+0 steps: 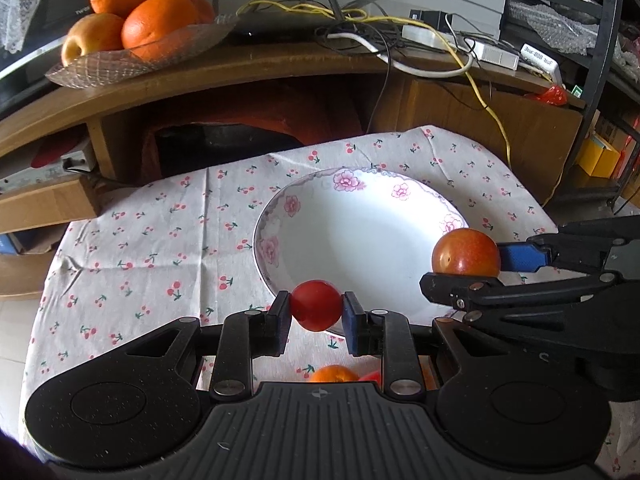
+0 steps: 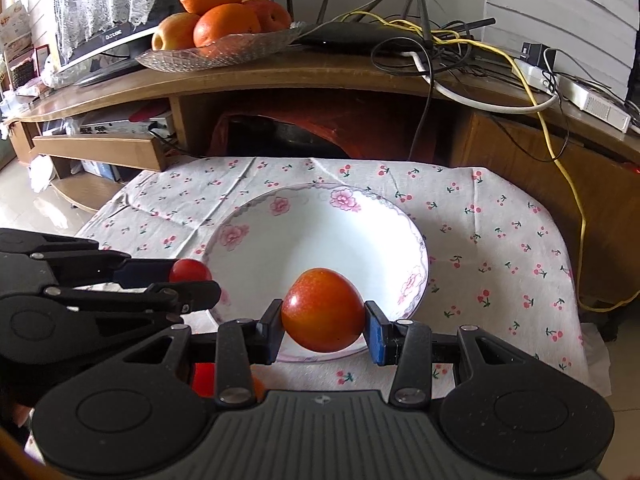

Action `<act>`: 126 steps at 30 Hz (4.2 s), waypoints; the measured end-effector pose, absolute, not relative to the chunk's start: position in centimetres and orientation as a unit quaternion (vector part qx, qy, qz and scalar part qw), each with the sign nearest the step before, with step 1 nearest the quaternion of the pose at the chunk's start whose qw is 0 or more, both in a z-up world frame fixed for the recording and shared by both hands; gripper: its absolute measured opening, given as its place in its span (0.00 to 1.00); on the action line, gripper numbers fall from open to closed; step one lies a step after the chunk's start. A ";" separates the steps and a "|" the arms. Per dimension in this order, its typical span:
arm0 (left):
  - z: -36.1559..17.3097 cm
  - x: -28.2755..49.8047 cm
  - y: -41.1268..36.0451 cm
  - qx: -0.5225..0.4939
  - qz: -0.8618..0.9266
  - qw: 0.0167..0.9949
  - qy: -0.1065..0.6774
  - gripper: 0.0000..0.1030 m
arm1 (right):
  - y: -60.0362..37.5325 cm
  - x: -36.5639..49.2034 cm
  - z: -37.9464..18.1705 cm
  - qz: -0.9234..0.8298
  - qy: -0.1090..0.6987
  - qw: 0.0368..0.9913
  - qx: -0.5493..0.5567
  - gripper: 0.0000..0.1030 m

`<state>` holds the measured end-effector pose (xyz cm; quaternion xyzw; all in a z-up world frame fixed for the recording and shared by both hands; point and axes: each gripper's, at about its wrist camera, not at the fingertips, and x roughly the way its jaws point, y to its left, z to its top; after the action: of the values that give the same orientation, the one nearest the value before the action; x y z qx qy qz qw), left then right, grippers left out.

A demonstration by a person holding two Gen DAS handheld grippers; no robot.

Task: Organize fruits
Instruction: 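Carry both held tomatoes over the white bowl with both grippers, then open both grippers to drop the tomatoes into the bowl, then withdraw both open grippers from the bowl toward the remaining fruit, then grasp the elongated red tomato with the left gripper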

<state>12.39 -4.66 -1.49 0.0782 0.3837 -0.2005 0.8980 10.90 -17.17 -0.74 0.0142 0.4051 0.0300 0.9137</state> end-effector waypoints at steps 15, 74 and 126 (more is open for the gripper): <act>-2.7 13.7 -5.8 0.098 -0.197 0.897 0.383 0.33 | -17.9 13.0 -2.1 0.028 0.417 0.908 0.016 0.40; -0.3 9.2 -1.0 0.086 -0.168 0.901 0.390 0.53 | -15.7 8.1 0.4 0.064 0.407 0.911 0.022 0.43; -5.1 9.6 3.2 0.096 -0.148 0.882 0.437 0.33 | -13.4 5.1 -3.5 0.138 0.470 0.871 -0.008 0.55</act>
<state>9.57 3.18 -5.07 0.0963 0.4366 -0.1481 0.8822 5.09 -13.44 -3.53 -0.0084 0.4705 0.1384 0.8715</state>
